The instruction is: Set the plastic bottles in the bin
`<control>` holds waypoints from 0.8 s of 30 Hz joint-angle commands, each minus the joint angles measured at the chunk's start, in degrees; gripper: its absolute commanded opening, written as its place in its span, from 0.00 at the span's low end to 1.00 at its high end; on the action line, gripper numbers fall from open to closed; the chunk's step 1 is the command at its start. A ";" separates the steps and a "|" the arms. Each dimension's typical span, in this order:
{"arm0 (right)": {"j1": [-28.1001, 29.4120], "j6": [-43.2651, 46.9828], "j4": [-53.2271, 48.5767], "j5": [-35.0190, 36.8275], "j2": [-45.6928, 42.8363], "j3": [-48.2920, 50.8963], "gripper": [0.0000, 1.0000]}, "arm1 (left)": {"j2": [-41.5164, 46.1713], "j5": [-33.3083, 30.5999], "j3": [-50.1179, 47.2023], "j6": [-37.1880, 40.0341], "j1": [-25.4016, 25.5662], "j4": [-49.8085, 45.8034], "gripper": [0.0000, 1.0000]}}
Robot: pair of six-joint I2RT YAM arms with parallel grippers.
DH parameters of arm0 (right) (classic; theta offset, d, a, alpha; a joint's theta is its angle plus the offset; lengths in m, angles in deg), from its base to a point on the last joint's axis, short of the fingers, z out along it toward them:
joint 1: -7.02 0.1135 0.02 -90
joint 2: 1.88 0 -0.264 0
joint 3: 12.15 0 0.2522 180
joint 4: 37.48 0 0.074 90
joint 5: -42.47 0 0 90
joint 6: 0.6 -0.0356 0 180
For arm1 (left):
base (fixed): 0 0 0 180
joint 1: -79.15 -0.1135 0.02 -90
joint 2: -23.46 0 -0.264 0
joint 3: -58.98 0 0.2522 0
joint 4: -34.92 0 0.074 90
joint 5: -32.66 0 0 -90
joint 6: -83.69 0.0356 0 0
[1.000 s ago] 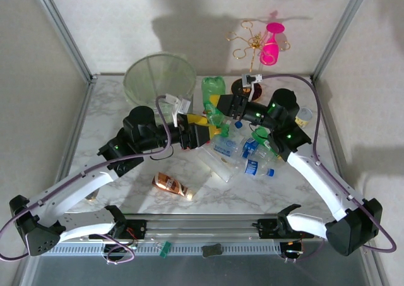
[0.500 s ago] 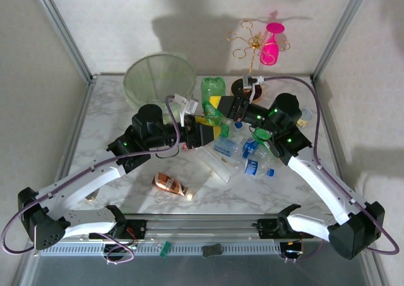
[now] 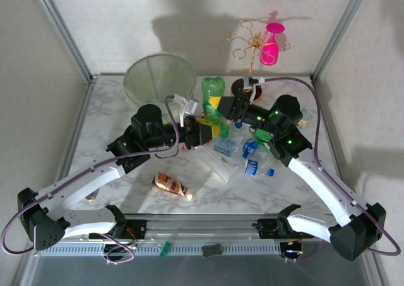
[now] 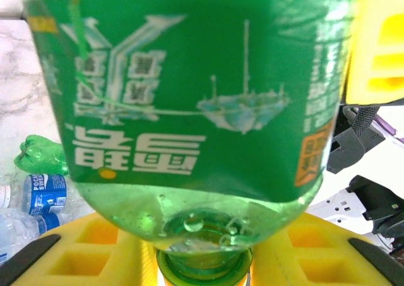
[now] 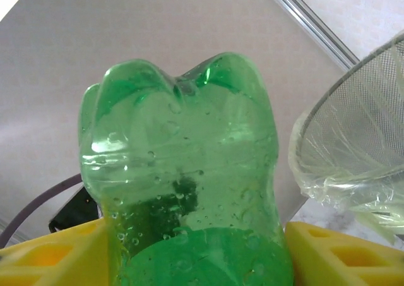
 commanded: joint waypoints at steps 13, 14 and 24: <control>-0.13 16.27 -22.37 12.97 -3.88 -6.77 0.98 | 1.50 -7.05 8.23 3.15 -1.94 -8.77 0.30; -0.37 17.30 -23.40 13.84 -4.44 -7.04 0.98 | 1.25 -7.87 9.02 3.28 -2.44 -9.94 0.30; -1.71 22.15 -29.63 20.37 -8.98 -7.54 0.98 | -0.05 -16.22 14.07 -0.72 -8.71 -15.71 0.32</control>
